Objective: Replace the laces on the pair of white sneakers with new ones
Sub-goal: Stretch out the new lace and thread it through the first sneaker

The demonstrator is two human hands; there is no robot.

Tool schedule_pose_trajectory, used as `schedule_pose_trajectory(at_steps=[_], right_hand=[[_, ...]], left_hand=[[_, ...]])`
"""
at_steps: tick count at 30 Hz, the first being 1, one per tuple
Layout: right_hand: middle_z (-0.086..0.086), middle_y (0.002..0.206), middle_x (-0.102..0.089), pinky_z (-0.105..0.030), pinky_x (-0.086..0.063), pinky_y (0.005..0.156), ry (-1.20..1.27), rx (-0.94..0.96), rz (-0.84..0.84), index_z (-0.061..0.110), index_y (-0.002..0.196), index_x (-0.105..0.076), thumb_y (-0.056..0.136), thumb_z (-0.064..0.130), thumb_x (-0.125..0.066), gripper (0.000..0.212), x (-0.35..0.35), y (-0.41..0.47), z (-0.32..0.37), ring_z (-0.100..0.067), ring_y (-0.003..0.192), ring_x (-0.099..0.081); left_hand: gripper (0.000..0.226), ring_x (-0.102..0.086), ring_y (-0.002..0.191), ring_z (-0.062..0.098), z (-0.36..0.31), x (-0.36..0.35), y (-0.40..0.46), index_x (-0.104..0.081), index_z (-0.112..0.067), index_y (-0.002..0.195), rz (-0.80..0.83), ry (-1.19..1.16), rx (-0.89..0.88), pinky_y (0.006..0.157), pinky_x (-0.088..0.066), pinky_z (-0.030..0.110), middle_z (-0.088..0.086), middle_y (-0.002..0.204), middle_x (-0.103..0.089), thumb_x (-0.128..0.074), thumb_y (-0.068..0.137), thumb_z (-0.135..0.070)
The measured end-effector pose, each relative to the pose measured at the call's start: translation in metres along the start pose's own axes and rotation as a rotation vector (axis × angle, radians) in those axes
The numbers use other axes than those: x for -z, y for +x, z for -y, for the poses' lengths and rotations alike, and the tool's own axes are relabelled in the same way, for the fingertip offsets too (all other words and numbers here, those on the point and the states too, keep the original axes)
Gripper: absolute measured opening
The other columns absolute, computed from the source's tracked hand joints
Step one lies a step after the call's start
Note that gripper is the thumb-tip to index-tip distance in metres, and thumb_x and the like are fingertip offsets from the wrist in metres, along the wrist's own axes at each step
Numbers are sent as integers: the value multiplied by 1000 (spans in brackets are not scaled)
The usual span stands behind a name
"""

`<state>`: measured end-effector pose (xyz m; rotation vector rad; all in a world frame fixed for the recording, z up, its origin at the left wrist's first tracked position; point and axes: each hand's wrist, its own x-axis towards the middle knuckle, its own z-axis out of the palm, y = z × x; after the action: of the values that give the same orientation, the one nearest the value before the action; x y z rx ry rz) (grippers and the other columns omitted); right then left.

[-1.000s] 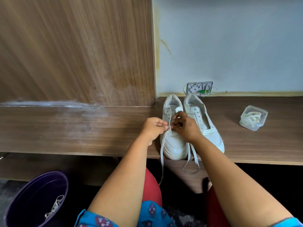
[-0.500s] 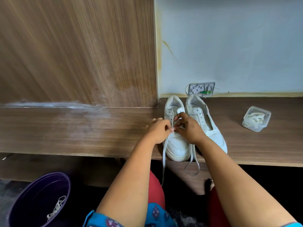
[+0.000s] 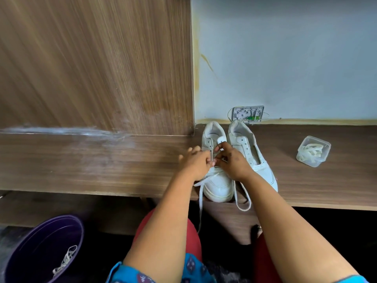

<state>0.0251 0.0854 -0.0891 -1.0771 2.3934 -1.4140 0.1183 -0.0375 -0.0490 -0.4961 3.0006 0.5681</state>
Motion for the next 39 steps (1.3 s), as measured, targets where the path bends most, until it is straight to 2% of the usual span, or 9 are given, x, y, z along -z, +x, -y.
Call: schedule_pose_trajectory(at_steps=[4,8,13,16,19,22,25,32,39], right_hand=[[-3,77,-67,-9,-44,65,13,-14,25,16,99,-51,85,4,-68,25,1,-2,-2,-6,69,-62],[1,78,-66,-15,-45,70,9,-23,32,17,96,-55,86,5,-67,20,3,-2,-2,-5,72,-62],[-3,77,-66,-13,-42,67,47,-44,30,14,98,-53,84,6,-70,23,1,-2,0,-3,68,-61],[-3,77,-68,-8,-43,65,66,-42,29,14,100,-52,84,6,-70,26,2,-2,-1,-6,70,-63],[1,77,-68,-10,-42,67,54,-48,21,15,100,-53,85,8,-69,24,3,-2,-4,-9,73,-63],[4,76,-67,-9,-42,69,42,-45,11,15,99,-54,85,9,-69,21,2,-1,-5,-7,73,-61],[1,77,-66,-5,-40,68,31,-35,18,14,98,-54,86,6,-67,19,3,-1,-4,-3,73,-61],[-4,77,-65,-8,-43,65,15,6,25,17,98,-52,85,5,-68,24,3,-1,-3,-4,68,-60],[-1,76,-64,-8,-42,66,16,2,57,14,101,-51,86,4,-67,25,4,-2,-3,3,66,-58]], left_hand=[[14,-37,119,24,48,18,-3,-57,-32,92,14,18,154,99,-32,46,-10,114,-45,-48,94,-43],[37,-39,124,29,83,40,-9,-59,-23,119,136,338,627,96,-34,49,0,134,-51,-54,84,-31],[38,-28,130,26,19,14,-6,-56,-35,113,-10,45,166,101,-29,47,-4,131,-41,-51,87,-62],[29,-33,123,25,3,-2,1,-56,-30,105,10,20,37,98,-32,43,1,122,-45,-43,95,-53],[21,-37,120,29,27,8,-1,-57,-24,102,-9,-110,74,98,-35,40,5,117,-47,-43,99,-38],[24,-31,127,29,71,35,-11,-56,-23,113,-97,38,311,99,-32,42,6,132,-43,-40,100,-36],[36,-23,137,30,87,50,-22,-55,-23,126,2,165,492,103,-30,47,7,147,-36,-43,98,-43],[36,-32,122,24,9,1,2,-52,-27,112,-15,64,-26,93,-32,42,1,123,-43,-41,95,-57],[19,-34,115,25,45,12,-2,-47,-19,98,-81,42,7,87,-32,39,1,115,-40,-34,102,-32]])
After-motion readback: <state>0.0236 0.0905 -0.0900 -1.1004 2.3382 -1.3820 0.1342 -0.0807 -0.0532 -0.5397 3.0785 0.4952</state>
